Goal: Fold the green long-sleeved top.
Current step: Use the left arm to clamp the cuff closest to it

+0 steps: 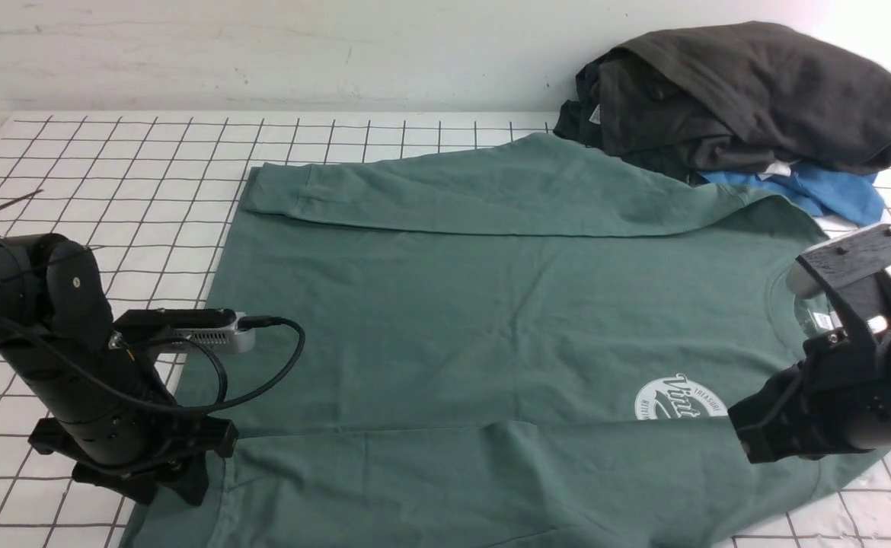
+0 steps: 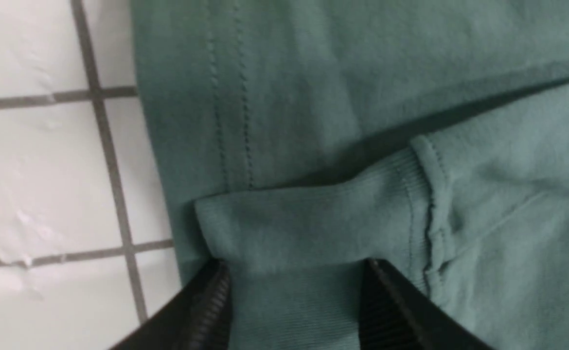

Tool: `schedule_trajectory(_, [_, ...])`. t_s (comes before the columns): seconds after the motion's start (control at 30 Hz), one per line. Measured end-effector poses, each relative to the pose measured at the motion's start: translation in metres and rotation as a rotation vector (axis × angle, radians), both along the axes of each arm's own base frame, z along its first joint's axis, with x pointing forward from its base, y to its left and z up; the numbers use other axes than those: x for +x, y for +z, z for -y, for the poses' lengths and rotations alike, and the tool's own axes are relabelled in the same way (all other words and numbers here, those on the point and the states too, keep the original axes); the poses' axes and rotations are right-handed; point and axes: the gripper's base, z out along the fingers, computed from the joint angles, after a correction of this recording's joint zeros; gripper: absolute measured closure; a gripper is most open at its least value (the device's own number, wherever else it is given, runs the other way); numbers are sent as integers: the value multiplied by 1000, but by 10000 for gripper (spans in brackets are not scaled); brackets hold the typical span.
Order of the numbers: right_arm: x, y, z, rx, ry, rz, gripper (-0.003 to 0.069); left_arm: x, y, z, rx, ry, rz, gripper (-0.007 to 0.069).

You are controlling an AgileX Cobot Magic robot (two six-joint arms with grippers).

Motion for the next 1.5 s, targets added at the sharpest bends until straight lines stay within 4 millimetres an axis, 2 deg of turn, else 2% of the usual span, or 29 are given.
schedule_trajectory(0.17, [0,0,-1,11,-7,0,669,1,0,1,-16,-31,12,251])
schedule_trajectory(0.33, [0,0,-1,14,-9,0,669,1,0,1,-11,-34,19,269])
schedule_trajectory(0.4, [0,1,-1,15,-10,1,669,1,1,1,-11,-38,23,363])
schedule_trajectory(0.43, [0,1,-1,15,-10,1,669,1,1,1,-11,-38,24,373])
schedule_trajectory(0.47, [0,1,-1,15,-10,1,669,1,3,1,-11,-40,34,461])
schedule_trajectory(0.53, [0,1,-1,15,-10,2,669,0,10,2,-12,-51,60,566])
schedule_trajectory(0.57, [0,1,-1,15,-10,2,669,0,11,2,-13,-52,64,566])
schedule_trajectory(0.6, [0,1,-1,15,-10,2,669,-2,20,4,-14,-61,94,605])
schedule_trajectory(0.67, [1,1,-1,15,-10,2,669,-4,31,7,-18,-75,134,624])
schedule_trajectory(0.87, [0,1,-1,15,-11,2,669,-1,74,21,-39,-129,248,632])
schedule_trajectory(0.93, [0,1,-1,15,-10,1,669,-2,78,21,-33,-141,225,631])
schedule_trajectory(1.0, [0,1,-1,15,-10,0,669,-6,75,17,-6,-156,177,618])
schedule_trajectory(1.07, [0,0,-1,15,-9,-1,669,-9,65,11,12,-152,129,574])
schedule_trajectory(1.3, [0,0,-1,16,-9,-2,669,-2,23,-8,15,-51,49,272])
schedule_trajectory(1.33, [0,0,-1,16,-9,-2,669,-2,22,-8,15,-50,46,272])
schedule_trajectory(1.4, [0,0,-1,16,-9,-2,669,4,10,-9,5,-25,36,218])
schedule_trajectory(1.5, [0,0,-1,17,-10,-2,669,7,-1,-7,-9,-8,13,237])
